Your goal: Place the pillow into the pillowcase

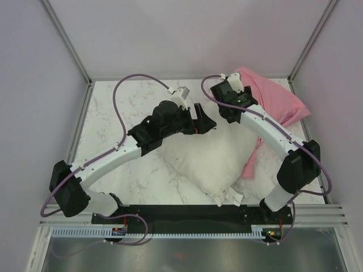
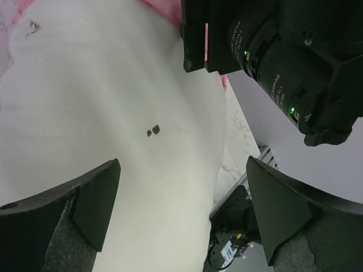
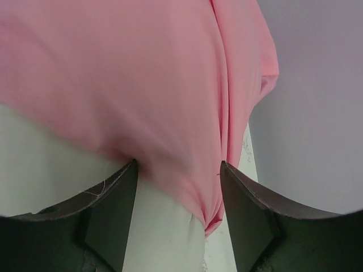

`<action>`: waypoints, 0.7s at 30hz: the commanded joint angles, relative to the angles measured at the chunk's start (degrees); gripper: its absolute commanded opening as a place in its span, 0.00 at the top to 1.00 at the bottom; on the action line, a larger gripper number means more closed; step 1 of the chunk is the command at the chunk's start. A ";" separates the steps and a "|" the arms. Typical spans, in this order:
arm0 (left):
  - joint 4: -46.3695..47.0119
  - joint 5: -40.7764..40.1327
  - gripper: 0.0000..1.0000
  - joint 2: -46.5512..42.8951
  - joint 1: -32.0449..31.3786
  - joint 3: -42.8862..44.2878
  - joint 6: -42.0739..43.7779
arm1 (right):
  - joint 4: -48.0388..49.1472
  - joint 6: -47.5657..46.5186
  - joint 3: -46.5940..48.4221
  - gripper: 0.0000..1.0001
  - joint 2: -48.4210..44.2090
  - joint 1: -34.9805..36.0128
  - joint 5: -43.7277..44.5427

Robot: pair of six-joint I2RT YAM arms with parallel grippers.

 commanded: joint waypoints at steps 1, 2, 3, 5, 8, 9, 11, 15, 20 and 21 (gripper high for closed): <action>12.52 2.13 0.00 5.13 0.15 0.73 -6.90 | 0.22 -0.37 0.95 0.32 1.97 -2.43 0.36; 12.80 2.75 0.00 6.62 0.24 3.09 -7.43 | 0.22 -0.37 1.13 0.32 2.59 -2.52 0.36; 13.06 3.45 0.00 9.94 0.15 4.07 -7.78 | 0.22 -0.37 1.22 0.32 3.12 -2.52 0.44; 14.81 3.28 0.00 12.77 0.15 5.48 -9.35 | 0.75 -0.11 0.78 0.32 4.61 -2.52 1.05; 20.07 2.23 0.01 16.56 0.15 3.39 -12.16 | 1.01 0.16 0.69 0.32 7.07 -3.05 3.43; 21.31 1.36 0.01 17.26 0.15 2.60 -12.96 | 1.01 0.25 0.95 0.33 7.60 -3.31 4.39; 25.52 0.39 0.02 19.02 0.15 -0.03 -14.63 | 1.19 0.68 1.22 0.33 9.01 -4.01 5.45; 26.07 -2.42 0.02 22.45 0.24 -1.01 -14.73 | 2.15 0.25 1.31 0.33 9.54 -4.72 5.63; 27.83 -3.40 0.03 25.00 0.06 -2.51 -14.99 | 2.60 1.21 2.71 0.35 11.65 -6.47 15.10; 28.35 -4.88 0.03 25.27 -0.02 -2.77 -14.99 | 2.51 2.00 3.32 0.36 11.91 -7.00 16.08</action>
